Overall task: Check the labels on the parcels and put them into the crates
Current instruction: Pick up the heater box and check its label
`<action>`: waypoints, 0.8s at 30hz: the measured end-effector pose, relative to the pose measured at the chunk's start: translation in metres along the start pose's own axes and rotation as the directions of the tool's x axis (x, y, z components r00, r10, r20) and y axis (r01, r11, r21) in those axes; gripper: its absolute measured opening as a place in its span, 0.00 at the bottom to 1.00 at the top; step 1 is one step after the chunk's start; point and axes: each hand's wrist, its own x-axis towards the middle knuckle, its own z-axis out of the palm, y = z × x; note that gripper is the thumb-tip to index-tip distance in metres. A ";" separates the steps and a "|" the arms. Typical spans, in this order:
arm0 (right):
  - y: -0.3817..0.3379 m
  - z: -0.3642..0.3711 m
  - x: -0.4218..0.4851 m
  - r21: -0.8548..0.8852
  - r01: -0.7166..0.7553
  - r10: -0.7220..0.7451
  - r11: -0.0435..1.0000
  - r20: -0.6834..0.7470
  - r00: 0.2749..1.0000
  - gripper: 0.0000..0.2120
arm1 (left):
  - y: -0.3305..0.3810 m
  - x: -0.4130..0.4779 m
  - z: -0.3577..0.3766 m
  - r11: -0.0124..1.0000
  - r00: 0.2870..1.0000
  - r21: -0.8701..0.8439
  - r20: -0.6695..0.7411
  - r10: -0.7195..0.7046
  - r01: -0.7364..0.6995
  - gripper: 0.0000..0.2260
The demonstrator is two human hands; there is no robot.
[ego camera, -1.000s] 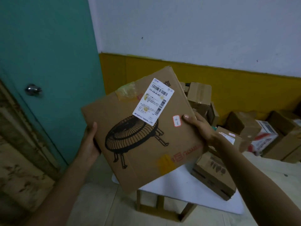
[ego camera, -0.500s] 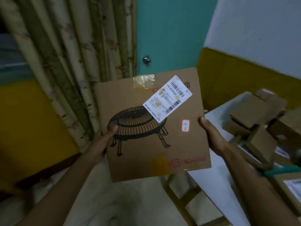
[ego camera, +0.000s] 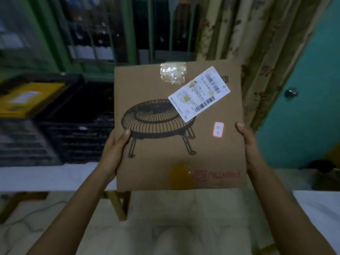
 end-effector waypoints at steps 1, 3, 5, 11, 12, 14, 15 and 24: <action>0.006 0.033 0.002 0.010 0.014 -0.014 1.000 0.007 1.000 0.30 | 0.007 0.002 -0.027 0.998 0.997 0.055 -0.060 0.043 -0.040 0.27; 0.017 0.100 0.005 0.021 0.084 -0.084 0.996 0.012 0.996 0.29 | 0.014 0.006 -0.080 0.978 0.973 0.190 -0.196 0.125 -0.087 0.20; 0.027 0.162 0.006 0.002 0.175 -0.175 0.985 -0.032 0.984 0.25 | 0.017 0.016 -0.123 0.956 0.946 0.276 -0.272 0.176 -0.098 0.23; 0.051 0.293 -0.005 -0.062 0.366 -0.371 0.929 -0.113 0.922 0.38 | 0.034 0.062 -0.199 0.871 0.939 0.488 -0.274 0.207 -0.049 0.34; 0.053 0.309 -0.004 -0.060 0.384 -0.388 0.921 -0.121 0.914 0.39 | 0.040 0.070 -0.211 0.869 0.934 0.490 -0.276 0.225 -0.065 0.33; 0.056 0.340 0.000 -0.056 0.414 -0.418 0.908 -0.135 0.898 0.37 | 0.053 0.087 -0.233 0.863 0.928 0.497 -0.274 0.252 -0.087 0.31; 0.059 0.356 0.003 -0.047 0.435 -0.437 0.899 -0.142 0.888 0.35 | 0.059 0.097 -0.244 0.863 0.925 0.499 -0.283 0.253 -0.083 0.30; 0.127 0.513 0.042 -0.287 0.597 -0.646 0.749 -0.116 0.754 0.48 | 0.090 0.203 -0.311 0.990 0.957 -0.136 -0.291 -0.008 -0.033 0.16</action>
